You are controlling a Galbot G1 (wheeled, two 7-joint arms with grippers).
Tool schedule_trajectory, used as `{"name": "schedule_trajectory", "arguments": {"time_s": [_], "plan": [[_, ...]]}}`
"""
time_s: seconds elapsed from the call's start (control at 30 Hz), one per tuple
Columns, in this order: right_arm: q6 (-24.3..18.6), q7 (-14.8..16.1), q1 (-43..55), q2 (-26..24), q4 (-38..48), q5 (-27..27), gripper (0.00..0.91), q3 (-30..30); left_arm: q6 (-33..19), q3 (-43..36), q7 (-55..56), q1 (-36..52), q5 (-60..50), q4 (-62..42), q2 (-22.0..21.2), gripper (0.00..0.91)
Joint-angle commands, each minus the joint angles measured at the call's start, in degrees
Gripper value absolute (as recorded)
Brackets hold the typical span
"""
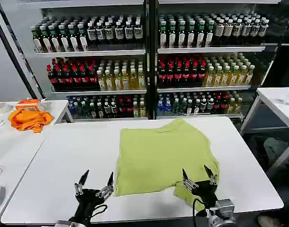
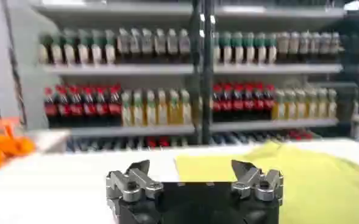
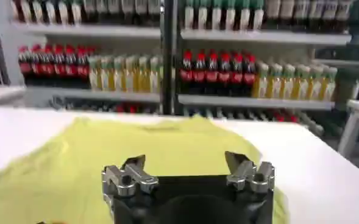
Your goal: Fold and organize the clothes.
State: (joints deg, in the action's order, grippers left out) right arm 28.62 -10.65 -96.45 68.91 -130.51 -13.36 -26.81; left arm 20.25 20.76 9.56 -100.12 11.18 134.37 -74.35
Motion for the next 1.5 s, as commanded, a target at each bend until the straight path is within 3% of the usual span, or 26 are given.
{"name": "schedule_trajectory", "arguments": {"time_s": [0.03, 0.5, 0.57, 0.6, 0.63, 0.67, 0.7, 0.73, 0.8, 1.27, 1.5], "plan": [[4.12, -0.19, -6.05, -1.11, -0.20, -0.35, 0.907, -2.26, 12.83, -4.39, 0.62, 4.45, 1.72, -4.74, 0.75, 0.907], [3.30, -2.35, -7.69, 0.16, -0.05, 0.08, 0.907, 0.51, 12.85, -6.31, 2.00, 10.63, 1.83, -12.38, 0.54, 0.907], [3.15, -2.67, -8.05, 0.32, 0.17, 0.15, 0.907, 0.77, 12.84, -6.49, 2.28, 10.67, 1.76, -12.88, 0.41, 0.867], [2.95, -2.78, -8.14, 0.36, 0.18, 0.16, 0.766, 0.95, 12.84, -6.48, 2.36, 10.69, 1.78, -13.13, 0.37, 0.786], [2.62, -3.00, -8.39, 0.40, 0.11, 0.14, 0.363, 1.16, 12.85, -6.45, 2.35, 10.67, 1.80, -13.44, 0.35, 0.494], [2.26, -3.30, -8.65, 0.44, 0.04, 0.04, 0.161, 1.42, 12.85, -6.48, 2.35, 10.64, 1.87, -13.56, 0.36, 0.353], [2.17, -3.32, -8.77, 0.44, 0.01, 0.06, 0.020, 1.56, 12.84, -6.53, 2.33, 10.61, 1.93, -13.61, 0.38, 0.353], [2.07, -3.45, -8.87, 0.44, 0.01, 0.07, 0.000, 1.77, 12.84, -6.68, 2.34, 10.60, 1.90, -13.84, 0.44, 0.101], [2.03, -3.59, -8.77, 0.48, 0.10, 0.05, 0.000, 1.99, 12.86, -6.92, 2.37, 10.66, 1.87, -14.40, 0.42, 0.050], [1.88, -3.57, -8.64, 0.45, -0.98, -0.85, 0.000, 2.56, 12.71, -6.12, 1.90, 9.81, 4.41, -12.68, 0.78, 0.040], [-0.75, -3.51, -9.09, 0.64, -2.77, -1.24, 0.000, 1.58, 10.96, -4.08, 1.43, 7.64, 4.87, -8.37, 0.94, 0.040]]}}
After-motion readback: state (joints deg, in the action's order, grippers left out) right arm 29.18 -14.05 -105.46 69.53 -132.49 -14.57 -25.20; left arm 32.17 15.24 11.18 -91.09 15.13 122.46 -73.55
